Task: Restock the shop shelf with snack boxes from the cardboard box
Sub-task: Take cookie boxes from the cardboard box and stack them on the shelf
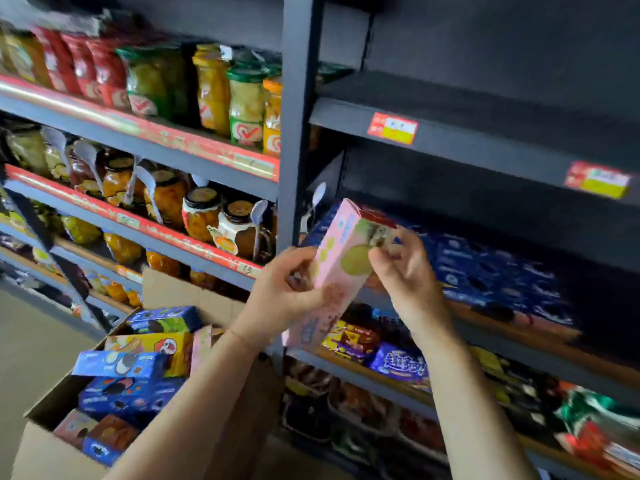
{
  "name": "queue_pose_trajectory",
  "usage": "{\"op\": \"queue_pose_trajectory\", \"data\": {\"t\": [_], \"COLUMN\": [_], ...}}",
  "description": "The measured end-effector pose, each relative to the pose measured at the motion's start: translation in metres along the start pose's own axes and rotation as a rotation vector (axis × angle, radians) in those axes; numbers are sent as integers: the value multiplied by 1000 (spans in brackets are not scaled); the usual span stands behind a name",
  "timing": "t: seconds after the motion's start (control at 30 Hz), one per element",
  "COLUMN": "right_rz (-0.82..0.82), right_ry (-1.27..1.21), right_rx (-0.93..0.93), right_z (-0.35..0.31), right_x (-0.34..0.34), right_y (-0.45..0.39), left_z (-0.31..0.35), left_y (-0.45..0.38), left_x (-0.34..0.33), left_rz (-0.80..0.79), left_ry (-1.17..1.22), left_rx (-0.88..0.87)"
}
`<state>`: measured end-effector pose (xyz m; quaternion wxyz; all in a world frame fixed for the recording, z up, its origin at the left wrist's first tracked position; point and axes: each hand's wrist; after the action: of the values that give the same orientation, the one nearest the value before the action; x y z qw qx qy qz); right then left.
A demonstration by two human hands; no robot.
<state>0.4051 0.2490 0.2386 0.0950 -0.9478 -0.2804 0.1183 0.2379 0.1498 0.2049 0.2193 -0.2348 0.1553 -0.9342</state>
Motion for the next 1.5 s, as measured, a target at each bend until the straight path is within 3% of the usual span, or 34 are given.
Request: {"op": "queue_pose_trajectory", "data": {"t": [0.13,0.23,0.37,0.47,0.57,0.63,0.73,0.83,1.03,1.37,1.5], "right_rz": [204,158,99,130,216,265,308,286,185,160,226], "right_ry": [49,433,892,913,812,830,868,815,770,788,963], "right_rx": [144,220,272,176,156,158,109,42,-95,-140,16], "right_z": [-34,-45,-39,-35,-34,-34,-31,-27,-14,-7,-14], "right_x": [47,79,105,112,120,125,130,125,112,109,97], "right_y": [10,16,12,5,-11,-25,-50,-72,-105,-121,-103], "left_z": [31,49,67,71,55,37,10,-7,-22,-24,-22], "left_y": [-39,-69,-97,-108,-111,-107,-99,-96,-92,-92,-92], "left_x": [-19,-31,-46,-57,-65,-67,-69,-71,-78,-81,-68], "left_rz": [5,-14,-86,-180,25,113,48,-56,-107,-99,-159], "left_ry": [-607,-866,-1029,-1017,-923,-869,-859,-882,-1000,-1006,-871], "left_rx": [-370,-523,-639,-591,-558,-409,-160,-43,-63,-56,-106]}}
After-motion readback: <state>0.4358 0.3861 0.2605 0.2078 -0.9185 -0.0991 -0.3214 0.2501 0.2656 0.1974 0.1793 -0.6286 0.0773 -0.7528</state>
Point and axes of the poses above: each hand's wrist, its own y-axis away from the middle knuckle, its own x-axis out of the back of the hand, z = x × y, and after that the axes turned 15 degrees about -y, right-handed
